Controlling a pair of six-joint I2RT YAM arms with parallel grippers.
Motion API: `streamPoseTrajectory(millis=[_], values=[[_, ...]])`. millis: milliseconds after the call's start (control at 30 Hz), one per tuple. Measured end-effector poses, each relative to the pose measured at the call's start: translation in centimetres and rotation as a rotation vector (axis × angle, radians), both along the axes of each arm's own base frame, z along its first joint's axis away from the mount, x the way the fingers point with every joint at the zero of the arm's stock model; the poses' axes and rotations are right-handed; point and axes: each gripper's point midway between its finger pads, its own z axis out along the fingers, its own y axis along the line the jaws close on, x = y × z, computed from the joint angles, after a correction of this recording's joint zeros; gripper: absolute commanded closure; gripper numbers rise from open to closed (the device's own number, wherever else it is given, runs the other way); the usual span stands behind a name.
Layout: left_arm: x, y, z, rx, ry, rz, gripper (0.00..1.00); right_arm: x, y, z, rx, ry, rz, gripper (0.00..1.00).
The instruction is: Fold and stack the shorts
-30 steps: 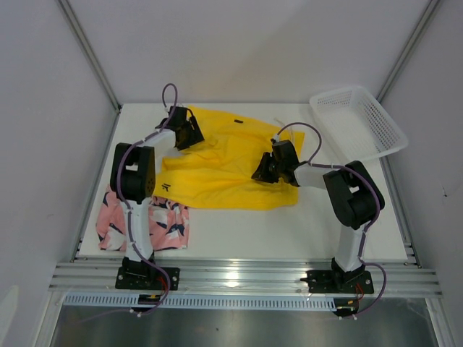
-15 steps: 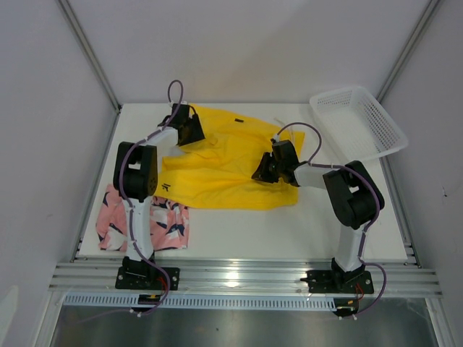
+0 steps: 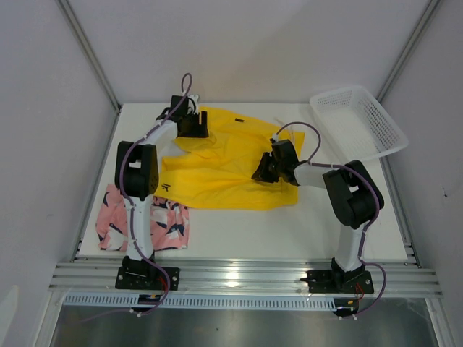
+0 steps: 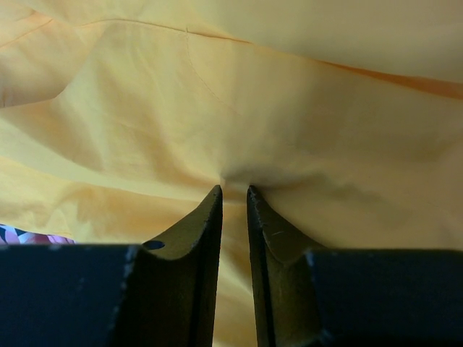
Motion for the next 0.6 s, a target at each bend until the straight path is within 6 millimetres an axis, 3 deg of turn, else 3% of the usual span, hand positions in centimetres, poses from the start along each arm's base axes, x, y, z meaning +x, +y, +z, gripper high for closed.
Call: streamPoseTrajectory(millis=[233, 400, 600], values=[[-1.6, 1.5, -0.9, 0.114, 0.066, -0.094, 0.27, -0.2, -0.1, 0.0, -0.022, 0.004, 0.028, 0.77], [-0.1, 1.6, 0.2, 0.158, 0.028, -0.163, 0.25, -0.4, -0.1, -0.1, -0.029, 0.016, 0.035, 0.77], [0.6, 1.3, -1.8, 0.157, 0.053, -0.205, 0.27, -0.6, 0.0, -0.1, -0.031, 0.019, 0.043, 0.78]])
